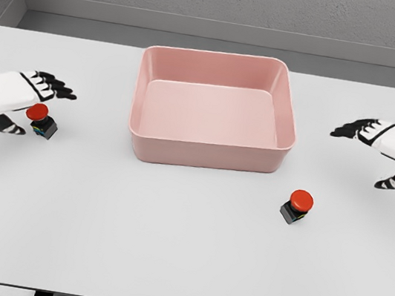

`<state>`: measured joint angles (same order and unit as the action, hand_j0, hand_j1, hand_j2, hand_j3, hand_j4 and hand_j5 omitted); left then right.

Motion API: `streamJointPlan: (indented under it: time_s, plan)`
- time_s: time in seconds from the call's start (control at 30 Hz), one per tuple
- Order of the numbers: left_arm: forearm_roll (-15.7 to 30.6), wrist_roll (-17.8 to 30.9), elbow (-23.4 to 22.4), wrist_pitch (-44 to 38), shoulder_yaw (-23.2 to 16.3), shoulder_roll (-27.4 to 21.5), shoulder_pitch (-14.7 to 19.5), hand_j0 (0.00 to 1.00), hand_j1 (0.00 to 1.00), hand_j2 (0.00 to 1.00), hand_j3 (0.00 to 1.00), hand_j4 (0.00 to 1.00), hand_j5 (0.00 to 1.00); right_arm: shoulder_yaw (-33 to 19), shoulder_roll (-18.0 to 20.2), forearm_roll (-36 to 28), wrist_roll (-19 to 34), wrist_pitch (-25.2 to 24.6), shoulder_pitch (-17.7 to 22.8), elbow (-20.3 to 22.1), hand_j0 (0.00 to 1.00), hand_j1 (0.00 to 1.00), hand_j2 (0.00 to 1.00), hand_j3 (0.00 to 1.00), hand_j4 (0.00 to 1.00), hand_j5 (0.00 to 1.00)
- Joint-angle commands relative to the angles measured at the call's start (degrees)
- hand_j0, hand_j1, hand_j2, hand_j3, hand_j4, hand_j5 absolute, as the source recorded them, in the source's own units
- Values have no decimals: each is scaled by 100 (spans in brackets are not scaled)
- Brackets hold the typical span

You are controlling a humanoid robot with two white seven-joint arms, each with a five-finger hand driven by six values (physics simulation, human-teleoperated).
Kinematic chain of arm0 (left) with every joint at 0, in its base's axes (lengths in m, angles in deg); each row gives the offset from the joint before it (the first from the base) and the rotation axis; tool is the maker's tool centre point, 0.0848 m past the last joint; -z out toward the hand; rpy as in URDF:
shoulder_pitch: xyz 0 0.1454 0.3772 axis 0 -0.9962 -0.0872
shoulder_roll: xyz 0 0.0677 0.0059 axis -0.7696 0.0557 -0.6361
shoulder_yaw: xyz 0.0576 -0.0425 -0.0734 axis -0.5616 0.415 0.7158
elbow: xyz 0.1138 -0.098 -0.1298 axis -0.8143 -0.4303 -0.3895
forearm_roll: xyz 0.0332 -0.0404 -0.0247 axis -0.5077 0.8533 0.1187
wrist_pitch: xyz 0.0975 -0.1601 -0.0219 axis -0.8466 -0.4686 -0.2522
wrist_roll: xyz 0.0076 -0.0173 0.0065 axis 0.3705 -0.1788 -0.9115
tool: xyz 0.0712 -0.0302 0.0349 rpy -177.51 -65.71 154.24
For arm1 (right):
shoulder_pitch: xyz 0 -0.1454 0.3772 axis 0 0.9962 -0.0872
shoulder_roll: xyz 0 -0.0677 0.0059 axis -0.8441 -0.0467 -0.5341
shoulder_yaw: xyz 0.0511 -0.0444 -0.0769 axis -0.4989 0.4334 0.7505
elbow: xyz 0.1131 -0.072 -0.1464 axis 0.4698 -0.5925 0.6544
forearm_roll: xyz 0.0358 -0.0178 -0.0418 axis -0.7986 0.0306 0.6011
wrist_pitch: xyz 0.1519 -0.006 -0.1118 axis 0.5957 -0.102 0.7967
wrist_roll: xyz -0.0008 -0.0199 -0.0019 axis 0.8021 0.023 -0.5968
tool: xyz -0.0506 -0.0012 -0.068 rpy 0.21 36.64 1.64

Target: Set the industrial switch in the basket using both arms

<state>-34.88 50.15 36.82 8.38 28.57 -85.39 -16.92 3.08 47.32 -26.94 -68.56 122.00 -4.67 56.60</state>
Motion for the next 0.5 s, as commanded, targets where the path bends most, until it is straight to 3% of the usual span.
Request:
streamJointPlan:
  time_s: [0.0,0.47]
  plan:
    - [-66,-9,-105,-5,-10,117,0,100,100,100,100,100,100,-13,18,-39,-14,-9,0,242,100,100,100,100,100,100]
    - [-127,-17,-421,-5,-19,249,0,100,100,100,100,100,100,-13,62,-39,-5,-9,483,690,100,100,100,100,100,100]
